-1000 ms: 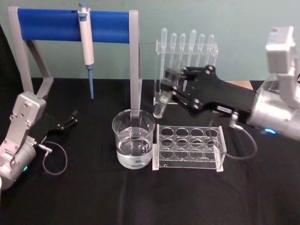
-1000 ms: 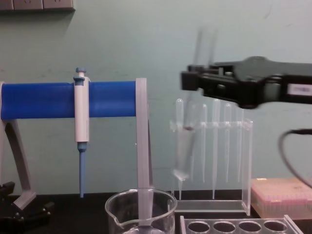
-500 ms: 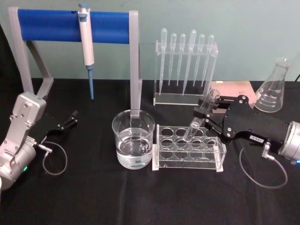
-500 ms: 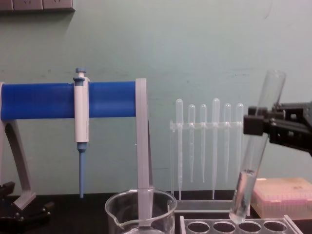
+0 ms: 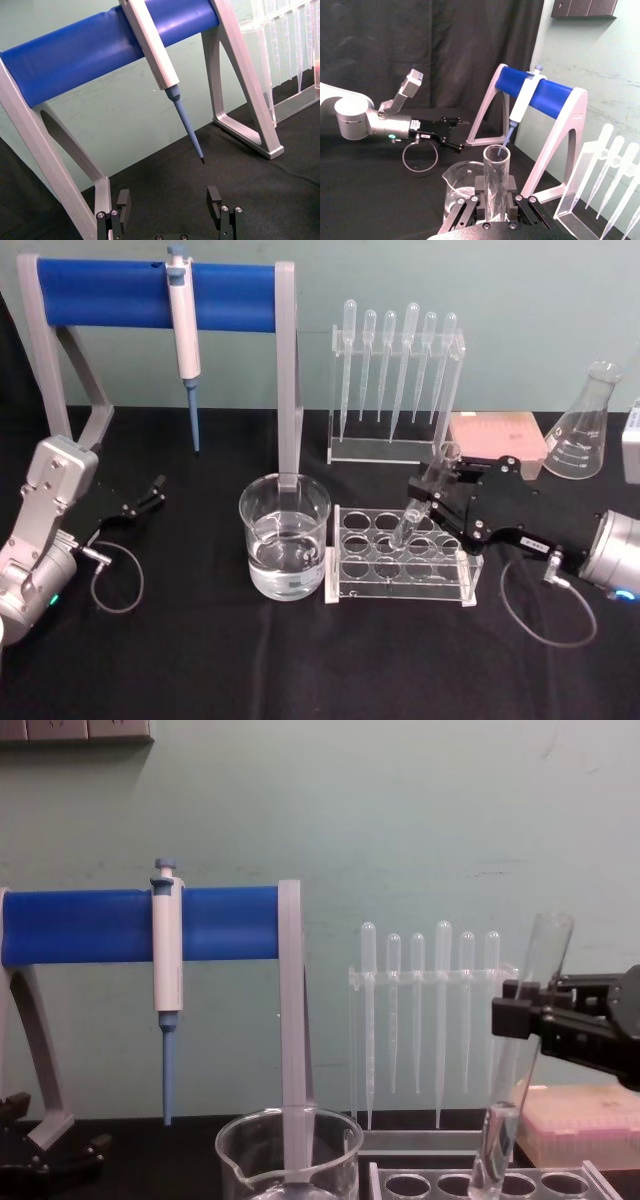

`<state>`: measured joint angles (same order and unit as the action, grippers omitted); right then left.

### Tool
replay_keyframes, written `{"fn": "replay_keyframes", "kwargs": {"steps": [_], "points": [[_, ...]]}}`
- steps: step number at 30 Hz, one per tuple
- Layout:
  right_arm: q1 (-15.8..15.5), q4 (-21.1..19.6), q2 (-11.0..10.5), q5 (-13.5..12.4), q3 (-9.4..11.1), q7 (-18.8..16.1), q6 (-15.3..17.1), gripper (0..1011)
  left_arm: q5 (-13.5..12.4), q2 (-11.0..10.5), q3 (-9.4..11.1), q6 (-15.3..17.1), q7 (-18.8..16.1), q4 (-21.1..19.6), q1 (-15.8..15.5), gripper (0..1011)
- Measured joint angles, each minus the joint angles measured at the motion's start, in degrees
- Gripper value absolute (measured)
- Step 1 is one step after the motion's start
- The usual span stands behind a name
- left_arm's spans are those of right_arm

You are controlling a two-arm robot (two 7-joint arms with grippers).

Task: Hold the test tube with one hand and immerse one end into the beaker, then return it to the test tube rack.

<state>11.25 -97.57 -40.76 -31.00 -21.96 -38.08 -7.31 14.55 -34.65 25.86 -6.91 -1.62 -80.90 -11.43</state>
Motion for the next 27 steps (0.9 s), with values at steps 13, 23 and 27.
{"fn": "replay_keyframes", "kwargs": {"steps": [13, 23, 27], "points": [[1.6, 3.5, 3.2, 2.7, -1.3, 0.5, -0.4, 236, 0.0, 0.0, 0.0, 0.0, 0.0, 0.0, 0.0, 1000], [2.1, 5.7, 4.6, 3.6, -1.7, 0.6, -0.9, 236, 0.0, 0.0, 0.0, 0.0, 0.0, 0.0, 0.0, 1000], [2.1, 6.4, 4.9, 3.8, -1.8, 0.5, -0.9, 236, 0.0, 0.0, 0.0, 0.0, 0.0, 0.0, 0.0, 1000]]}}
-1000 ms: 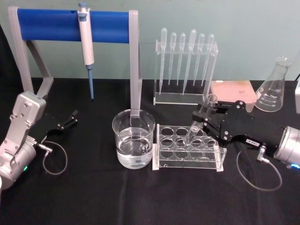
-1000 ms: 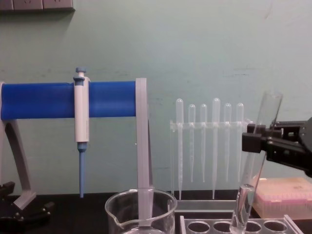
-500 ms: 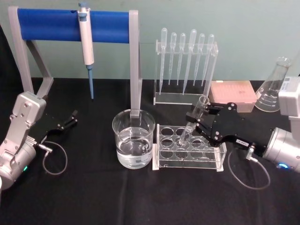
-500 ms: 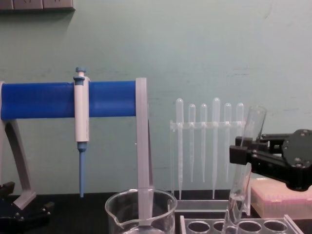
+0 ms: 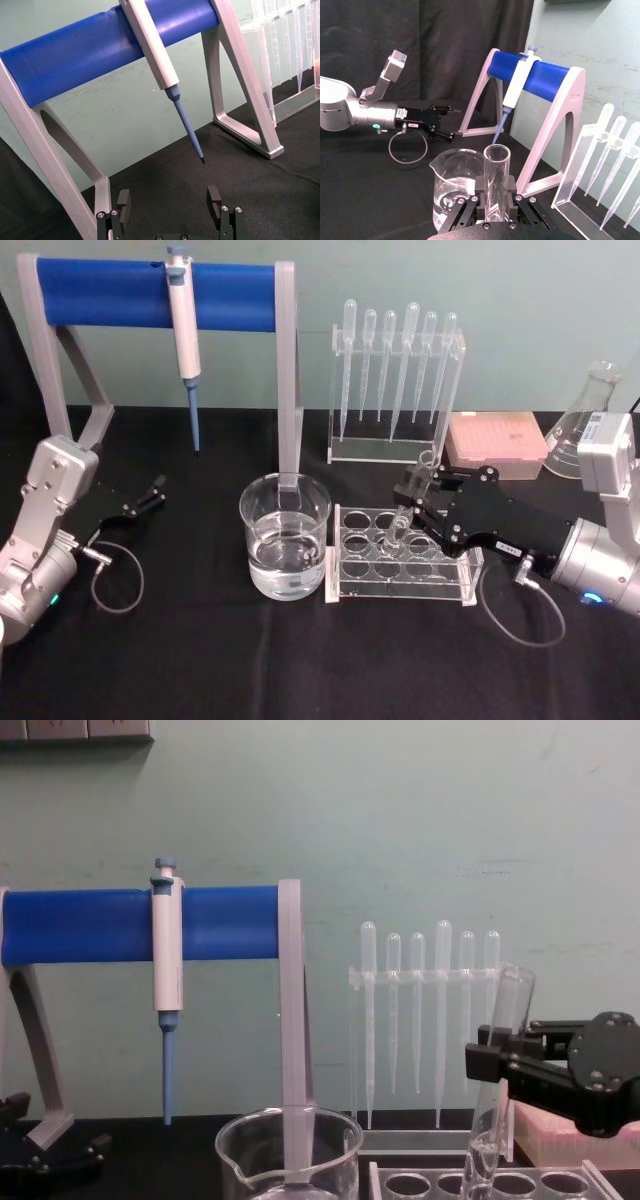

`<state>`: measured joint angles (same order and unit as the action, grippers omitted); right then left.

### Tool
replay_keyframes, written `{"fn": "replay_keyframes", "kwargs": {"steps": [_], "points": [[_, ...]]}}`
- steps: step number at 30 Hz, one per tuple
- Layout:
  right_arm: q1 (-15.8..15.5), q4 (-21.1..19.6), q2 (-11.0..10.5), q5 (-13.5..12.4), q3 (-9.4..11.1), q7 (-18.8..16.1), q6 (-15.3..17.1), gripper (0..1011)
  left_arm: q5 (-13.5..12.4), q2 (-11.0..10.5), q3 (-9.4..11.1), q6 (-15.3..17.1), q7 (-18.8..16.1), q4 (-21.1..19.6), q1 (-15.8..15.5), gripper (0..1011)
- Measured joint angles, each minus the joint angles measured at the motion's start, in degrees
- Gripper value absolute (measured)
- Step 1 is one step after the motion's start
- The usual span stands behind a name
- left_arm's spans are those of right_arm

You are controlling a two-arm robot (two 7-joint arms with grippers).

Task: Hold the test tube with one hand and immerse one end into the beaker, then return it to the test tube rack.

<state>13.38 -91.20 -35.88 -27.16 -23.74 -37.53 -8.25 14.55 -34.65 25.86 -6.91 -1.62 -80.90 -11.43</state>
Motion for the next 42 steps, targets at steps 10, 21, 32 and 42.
{"fn": "replay_keyframes", "kwargs": {"steps": [10, 21, 32, 42], "points": [[0.1, 1.3, 0.7, 0.9, -0.4, -0.1, -0.2, 236, 0.0, 0.0, 0.0, 0.0, 0.0, 0.0, 0.0, 1000], [0.1, 2.8, 1.4, 1.4, -0.9, -0.3, -0.3, 236, 0.0, 0.0, 0.0, 0.0, 0.0, 0.0, 0.0, 1000], [0.1, 3.4, 1.7, 1.4, -1.2, -0.3, 0.3, 236, 0.0, 0.0, 0.0, 0.0, 0.0, 0.0, 0.0, 1000], [0.1, 3.3, 1.7, 1.4, -1.1, -0.4, 0.3, 380, 0.0, 0.0, 0.0, 0.0, 0.0, 0.0, 0.0, 1000]]}}
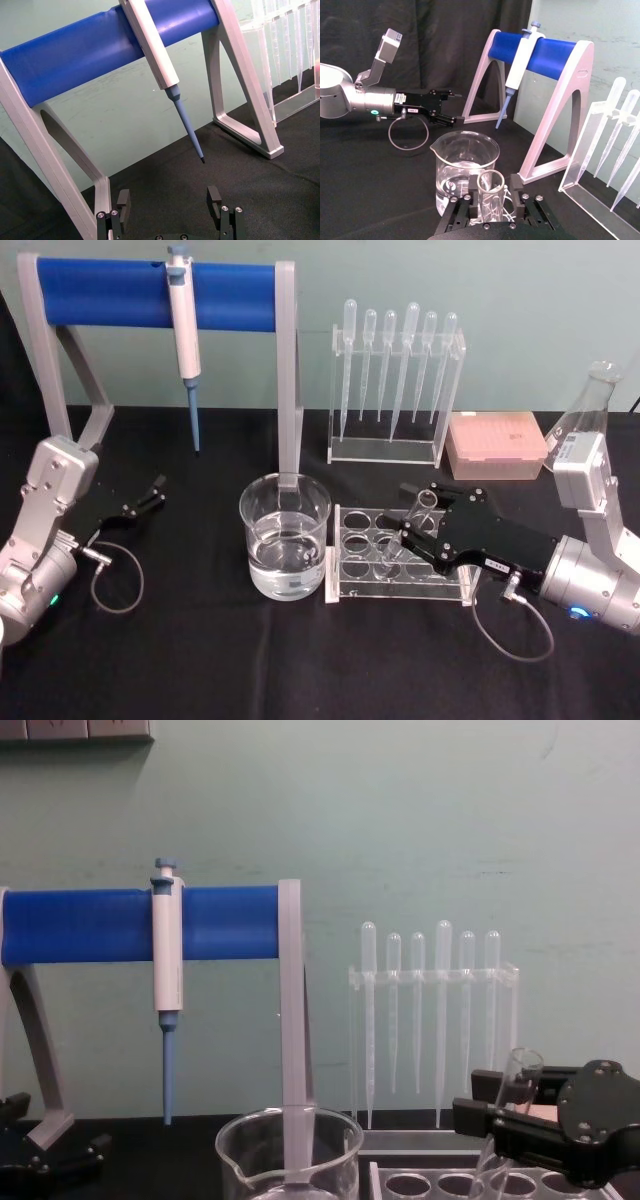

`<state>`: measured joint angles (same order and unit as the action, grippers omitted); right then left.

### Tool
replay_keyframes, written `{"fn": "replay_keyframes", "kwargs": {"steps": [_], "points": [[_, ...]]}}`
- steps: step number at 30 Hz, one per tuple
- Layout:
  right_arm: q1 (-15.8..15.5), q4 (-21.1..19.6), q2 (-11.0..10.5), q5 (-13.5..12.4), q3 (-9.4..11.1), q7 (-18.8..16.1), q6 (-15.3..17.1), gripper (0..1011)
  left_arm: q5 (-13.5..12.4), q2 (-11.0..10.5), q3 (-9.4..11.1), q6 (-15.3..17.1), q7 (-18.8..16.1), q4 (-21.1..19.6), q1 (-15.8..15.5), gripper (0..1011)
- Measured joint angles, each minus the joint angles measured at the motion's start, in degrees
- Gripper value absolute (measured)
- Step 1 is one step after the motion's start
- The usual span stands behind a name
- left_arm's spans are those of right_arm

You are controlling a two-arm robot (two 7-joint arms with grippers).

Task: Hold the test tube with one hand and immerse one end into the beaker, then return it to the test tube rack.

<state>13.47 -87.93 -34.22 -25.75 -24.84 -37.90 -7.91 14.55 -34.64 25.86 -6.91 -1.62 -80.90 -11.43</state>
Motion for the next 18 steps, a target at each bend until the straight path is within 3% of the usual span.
{"fn": "replay_keyframes", "kwargs": {"steps": [5, 10, 15, 16, 18], "points": [[-0.2, -0.3, 0.0, -0.1, 0.2, 0.0, -0.3, 536, 0.0, 0.0, 0.0, 0.0, 0.0, 0.0, 0.0, 1000], [-1.4, -3.1, 0.1, -0.9, 2.4, 1.8, -2.0, 678, 0.0, 0.0, 0.0, 0.0, 0.0, 0.0, 0.0, 1000], [-3.6, -6.5, 1.2, -1.8, 6.2, 6.4, -2.8, 865, 0.0, 0.0, 0.0, 0.0, 0.0, 0.0, 0.0, 1000], [-3.6, -6.5, 1.2, -1.8, 6.2, 6.4, -2.8, 865, 0.0, 0.0, 0.0, 0.0, 0.0, 0.0, 0.0, 1000], [-5.2, -7.8, 2.5, -1.9, 8.6, 10.2, -2.8, 925, 0.0, 0.0, 0.0, 0.0, 0.0, 0.0, 0.0, 1000]]}}
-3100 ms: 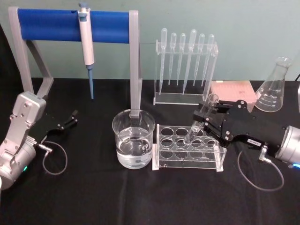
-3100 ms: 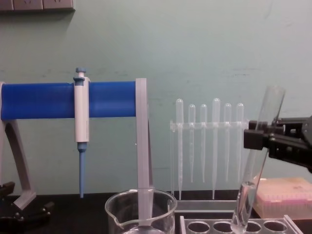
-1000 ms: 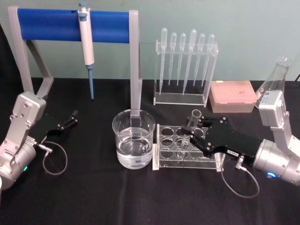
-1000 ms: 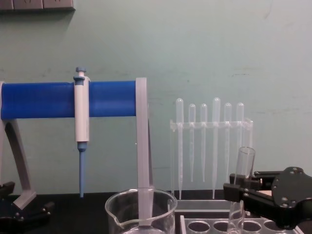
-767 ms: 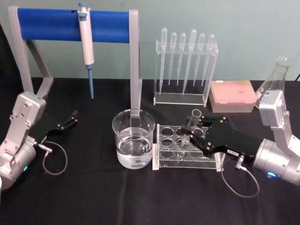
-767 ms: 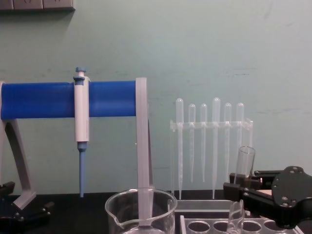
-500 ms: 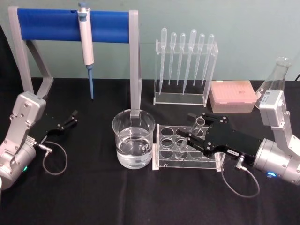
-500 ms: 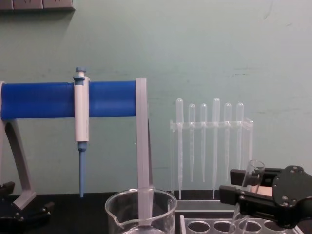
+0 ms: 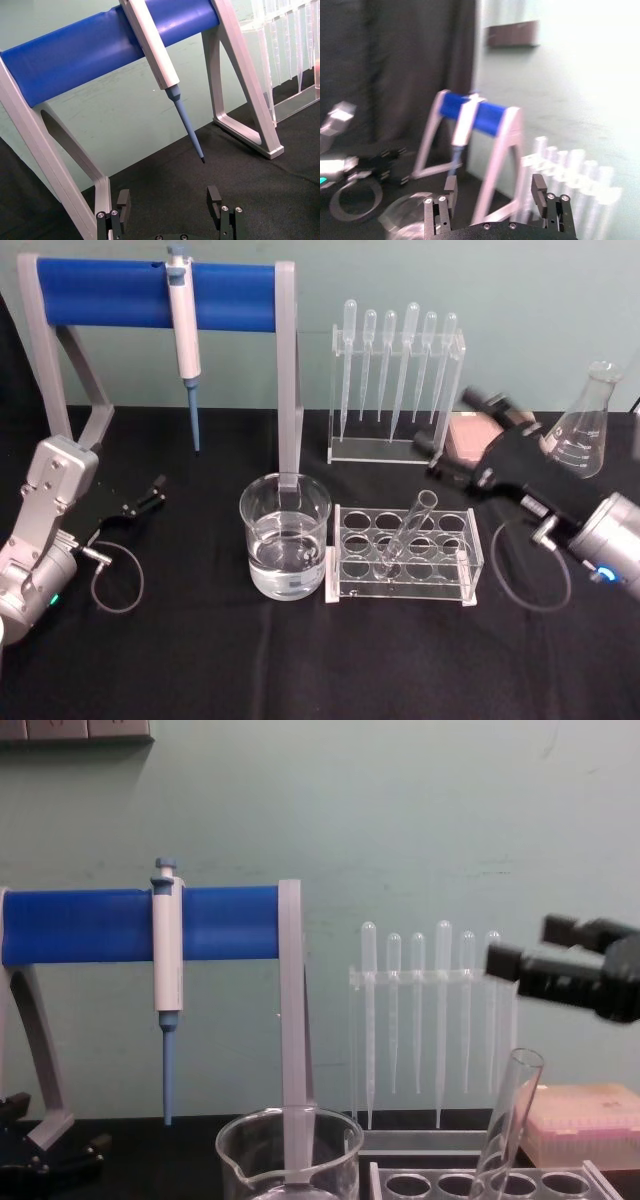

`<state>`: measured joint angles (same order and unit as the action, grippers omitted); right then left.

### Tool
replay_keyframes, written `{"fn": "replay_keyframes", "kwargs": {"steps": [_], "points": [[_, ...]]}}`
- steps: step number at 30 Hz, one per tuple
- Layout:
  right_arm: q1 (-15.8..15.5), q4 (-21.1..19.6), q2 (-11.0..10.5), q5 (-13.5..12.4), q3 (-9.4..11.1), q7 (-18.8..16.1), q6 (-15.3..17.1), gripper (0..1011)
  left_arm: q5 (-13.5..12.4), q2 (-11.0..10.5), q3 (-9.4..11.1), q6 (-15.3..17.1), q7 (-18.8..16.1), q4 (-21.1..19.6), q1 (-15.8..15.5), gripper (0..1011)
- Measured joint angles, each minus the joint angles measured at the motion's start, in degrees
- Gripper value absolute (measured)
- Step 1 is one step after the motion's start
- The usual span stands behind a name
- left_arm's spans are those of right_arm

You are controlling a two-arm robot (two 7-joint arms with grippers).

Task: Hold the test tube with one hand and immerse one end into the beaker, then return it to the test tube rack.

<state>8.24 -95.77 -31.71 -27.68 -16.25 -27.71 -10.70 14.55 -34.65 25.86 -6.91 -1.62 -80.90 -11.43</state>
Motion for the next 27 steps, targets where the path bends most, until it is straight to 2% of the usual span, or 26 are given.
{"fn": "replay_keyframes", "kwargs": {"steps": [3, 6, 9, 10, 11, 14, 18, 24, 27], "points": [[-1.3, -0.3, 1.5, 0.6, 1.8, 3.8, 0.1, 1002, 0.0, 0.0, 0.0, 0.0, 0.0, 0.0, 0.0, 1000], [-2.9, 0.1, 3.5, 2.2, 3.7, 9.0, 0.3, 1000, 0.0, 0.0, 0.0, 0.0, 0.0, 0.0, 0.0, 1000], [-4.2, 1.9, 5.9, 6.3, 5.3, 15.6, 0.0, 1000, 0.0, 0.0, 0.0, 0.0, 0.0, 0.0, 0.0, 1000], [-4.2, 1.9, 5.9, 6.3, 5.3, 15.6, 0.0, 1000, 0.0, 0.0, 0.0, 0.0, 0.0, 0.0, 0.0, 1000], [-4.5, 2.9, 6.7, 8.4, 5.6, 18.0, -0.2, 1000, 0.0, 0.0, 0.0, 0.0, 0.0, 0.0, 0.0, 1000], [-4.8, 5.0, 8.2, 11.9, 6.2, 22.0, -0.7, 1000, 0.0, 0.0, 0.0, 0.0, 0.0, 0.0, 0.0, 1000], [-5.0, 7.3, 9.8, 14.8, 6.9, 25.1, -1.5, 1000, 0.0, 0.0, 0.0, 0.0, 0.0, 0.0, 0.0, 1000], [-5.0, 9.2, 11.1, 18.3, 7.2, 27.2, -2.2, 1000, 0.0, 0.0, 0.0, 0.0, 0.0, 0.0, 0.0, 1000], [-5.1, 9.8, 11.7, 18.9, 7.6, 27.6, -2.2, 1000, 0.0, 0.0, 0.0, 0.0, 0.0, 0.0, 0.0, 1000]]}}
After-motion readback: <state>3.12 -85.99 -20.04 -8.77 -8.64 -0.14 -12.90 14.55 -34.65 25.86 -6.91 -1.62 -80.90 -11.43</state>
